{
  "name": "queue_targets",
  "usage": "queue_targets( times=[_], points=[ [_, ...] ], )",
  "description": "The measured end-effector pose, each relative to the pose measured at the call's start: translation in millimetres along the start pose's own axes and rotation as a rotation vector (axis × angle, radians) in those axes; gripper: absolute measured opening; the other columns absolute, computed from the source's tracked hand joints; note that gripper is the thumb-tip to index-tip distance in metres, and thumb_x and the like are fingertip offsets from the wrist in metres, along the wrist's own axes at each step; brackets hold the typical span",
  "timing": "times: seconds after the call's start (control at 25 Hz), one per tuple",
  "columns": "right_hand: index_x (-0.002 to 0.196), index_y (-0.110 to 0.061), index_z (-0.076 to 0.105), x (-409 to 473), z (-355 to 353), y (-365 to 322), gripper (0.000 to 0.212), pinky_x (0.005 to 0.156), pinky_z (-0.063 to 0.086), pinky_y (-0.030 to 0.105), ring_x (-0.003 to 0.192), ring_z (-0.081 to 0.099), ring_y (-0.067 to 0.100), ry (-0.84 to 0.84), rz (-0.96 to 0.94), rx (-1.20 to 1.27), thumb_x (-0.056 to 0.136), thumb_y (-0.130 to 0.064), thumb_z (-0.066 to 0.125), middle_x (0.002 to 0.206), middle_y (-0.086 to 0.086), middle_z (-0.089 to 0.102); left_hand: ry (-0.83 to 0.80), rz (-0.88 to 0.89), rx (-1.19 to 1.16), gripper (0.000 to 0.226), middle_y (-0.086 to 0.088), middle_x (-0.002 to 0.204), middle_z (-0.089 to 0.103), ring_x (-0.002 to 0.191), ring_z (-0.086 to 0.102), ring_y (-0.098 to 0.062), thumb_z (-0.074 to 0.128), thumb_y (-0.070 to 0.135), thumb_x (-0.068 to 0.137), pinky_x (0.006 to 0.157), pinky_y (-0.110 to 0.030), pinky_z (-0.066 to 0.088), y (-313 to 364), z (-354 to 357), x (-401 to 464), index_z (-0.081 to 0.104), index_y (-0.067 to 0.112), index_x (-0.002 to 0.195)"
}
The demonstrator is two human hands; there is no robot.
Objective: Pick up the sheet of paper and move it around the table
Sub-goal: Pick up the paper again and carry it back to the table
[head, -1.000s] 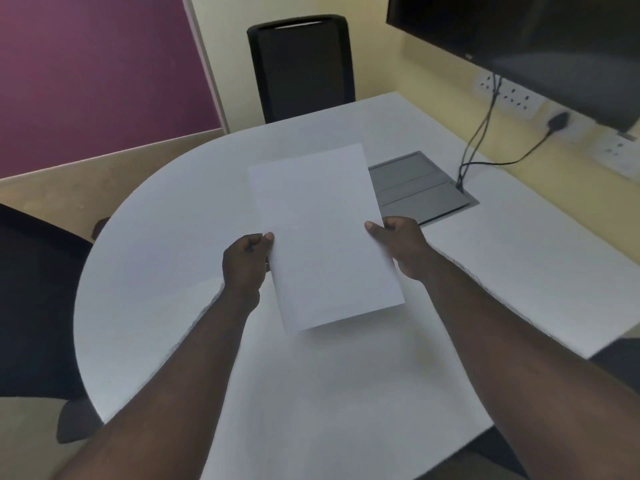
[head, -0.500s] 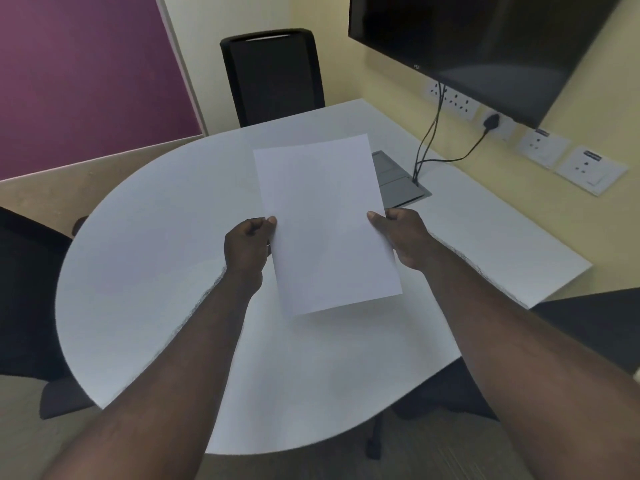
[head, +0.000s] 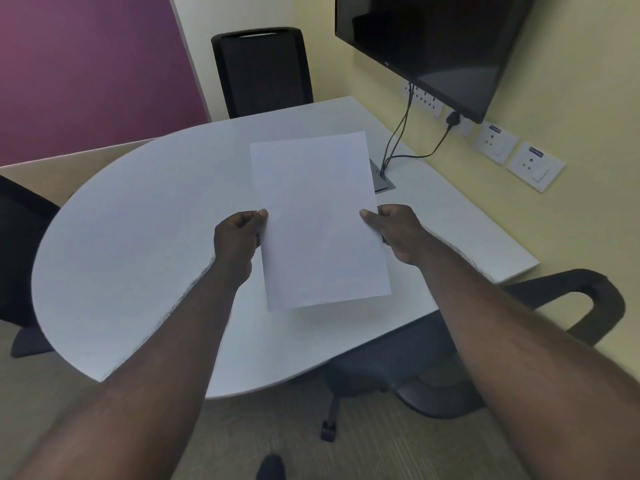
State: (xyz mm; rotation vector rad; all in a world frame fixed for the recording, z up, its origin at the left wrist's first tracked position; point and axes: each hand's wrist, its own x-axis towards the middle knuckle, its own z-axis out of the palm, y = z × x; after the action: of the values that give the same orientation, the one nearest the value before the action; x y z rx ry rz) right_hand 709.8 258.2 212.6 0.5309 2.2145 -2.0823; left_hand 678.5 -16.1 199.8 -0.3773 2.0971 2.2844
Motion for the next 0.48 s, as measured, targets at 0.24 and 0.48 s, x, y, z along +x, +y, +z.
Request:
queue_targets(
  times=[0.24,0.48],
  points=[
    [0.093,-0.002,0.072,-3.9,-43.9,12.6,0.021,0.084,0.056,0.037,0.083,0.068,0.023,-0.028,0.013,-0.015,0.088,-0.022,0.07,0.1,0.014,0.075,-0.005,0.0,-0.009,0.015,-0.012,0.086,0.061,0.078,0.053,-0.023,0.073,0.023,0.083,0.084,-0.041,0.054,-10.5,34.5,-24.4,0.07,0.009,0.079],
    [0.1,0.004,0.071,14.3,-76.0,16.2,0.027,0.08,0.056,0.035,0.085,0.067,0.024,-0.042,0.012,-0.03,0.089,-0.021,0.069,0.104,0.018,0.074,-0.017,-0.003,-0.008,0.021,-0.01,0.084,0.062,0.077,0.055,-0.023,0.073,0.024,0.083,0.092,-0.046,0.055,-24.4,66.3,-20.4,0.07,0.003,0.086]
  ],
)
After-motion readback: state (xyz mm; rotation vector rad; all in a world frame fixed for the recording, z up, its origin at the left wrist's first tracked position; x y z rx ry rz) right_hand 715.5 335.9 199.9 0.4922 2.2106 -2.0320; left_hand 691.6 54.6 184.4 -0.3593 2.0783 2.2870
